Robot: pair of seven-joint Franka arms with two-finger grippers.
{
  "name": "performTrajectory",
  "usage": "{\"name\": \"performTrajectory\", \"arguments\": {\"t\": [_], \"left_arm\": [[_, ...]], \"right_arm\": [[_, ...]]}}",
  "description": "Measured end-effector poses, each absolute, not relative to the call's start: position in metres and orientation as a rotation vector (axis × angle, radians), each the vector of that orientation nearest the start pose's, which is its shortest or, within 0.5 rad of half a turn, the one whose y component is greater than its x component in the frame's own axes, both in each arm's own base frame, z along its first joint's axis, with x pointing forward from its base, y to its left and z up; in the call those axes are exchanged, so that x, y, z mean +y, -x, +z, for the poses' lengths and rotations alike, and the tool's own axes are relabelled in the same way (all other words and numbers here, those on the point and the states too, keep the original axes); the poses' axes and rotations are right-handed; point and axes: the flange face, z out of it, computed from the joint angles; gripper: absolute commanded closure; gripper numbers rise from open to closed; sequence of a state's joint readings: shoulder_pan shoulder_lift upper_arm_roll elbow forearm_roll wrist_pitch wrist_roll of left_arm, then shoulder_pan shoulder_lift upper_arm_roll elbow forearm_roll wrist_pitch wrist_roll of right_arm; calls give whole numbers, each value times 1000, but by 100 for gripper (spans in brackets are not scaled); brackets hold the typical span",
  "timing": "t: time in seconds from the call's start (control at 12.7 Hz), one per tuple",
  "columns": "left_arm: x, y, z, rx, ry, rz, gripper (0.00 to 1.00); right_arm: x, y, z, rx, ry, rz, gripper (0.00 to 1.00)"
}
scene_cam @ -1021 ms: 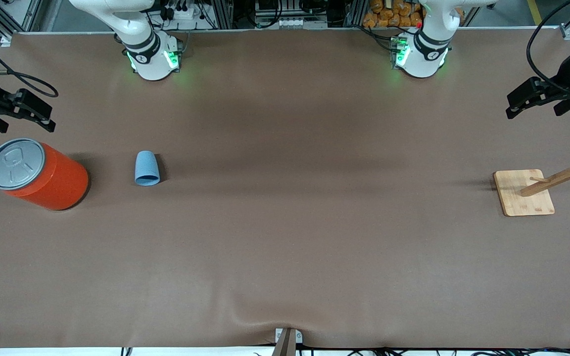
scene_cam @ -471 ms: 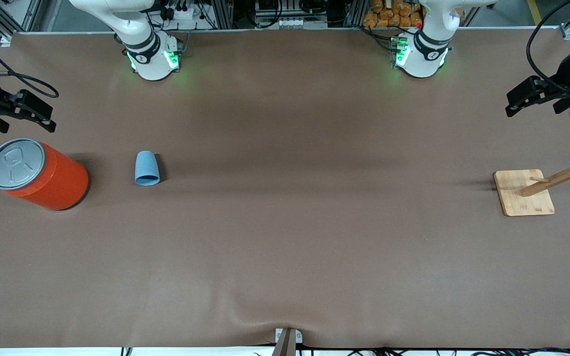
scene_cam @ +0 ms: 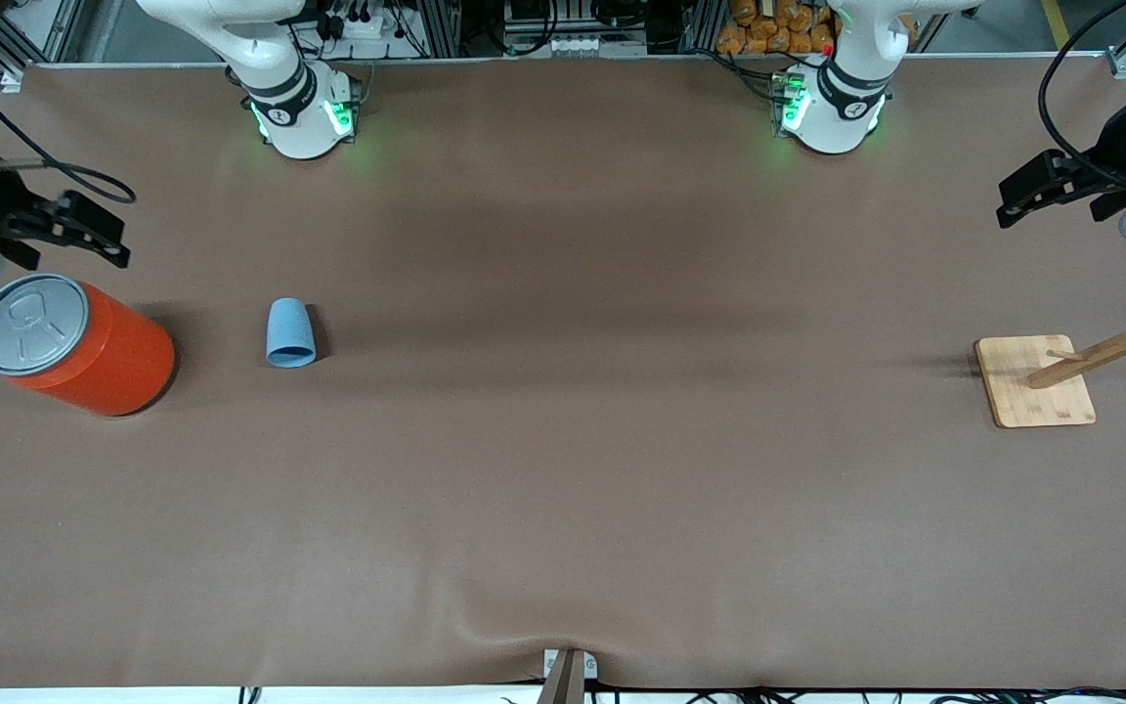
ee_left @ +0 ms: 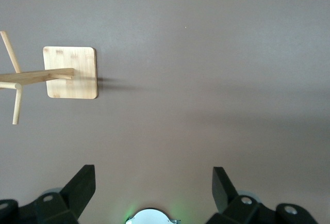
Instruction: Flip cup
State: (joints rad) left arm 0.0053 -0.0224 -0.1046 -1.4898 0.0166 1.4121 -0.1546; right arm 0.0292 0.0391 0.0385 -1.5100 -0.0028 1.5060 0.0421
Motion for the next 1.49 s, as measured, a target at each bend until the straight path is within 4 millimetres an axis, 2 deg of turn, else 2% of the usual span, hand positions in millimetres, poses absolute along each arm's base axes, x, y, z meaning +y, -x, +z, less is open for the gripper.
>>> {"name": "performTrajectory", "arguments": {"t": [0.16,0.31,0.47,0.79,1.02,1.18,1.49], "left_arm": [[-51,-528,661,-90,3114,83,0],[-51,-528,661,-89,3114,83,0],[-51,-528,661,-90,3114,82,0],[-50,-528,661,-94,3114,82,0],[-49,-528,661,-97,3114,81,0],[-49,-528,662,-97,3114,80,0],[-49,-529,662,-97,3114,77,0]], "right_arm": [[40,-569,585,-47,3140,228,0],[38,-576,530,-40,3129,345,0],[36,-573,473,-31,3118,395,0],[37,-553,382,-27,3112,390,0],[38,-525,313,-58,3117,329,0],[38,-509,285,-112,3116,288,0],[36,-498,270,-234,3104,272,0]]}}
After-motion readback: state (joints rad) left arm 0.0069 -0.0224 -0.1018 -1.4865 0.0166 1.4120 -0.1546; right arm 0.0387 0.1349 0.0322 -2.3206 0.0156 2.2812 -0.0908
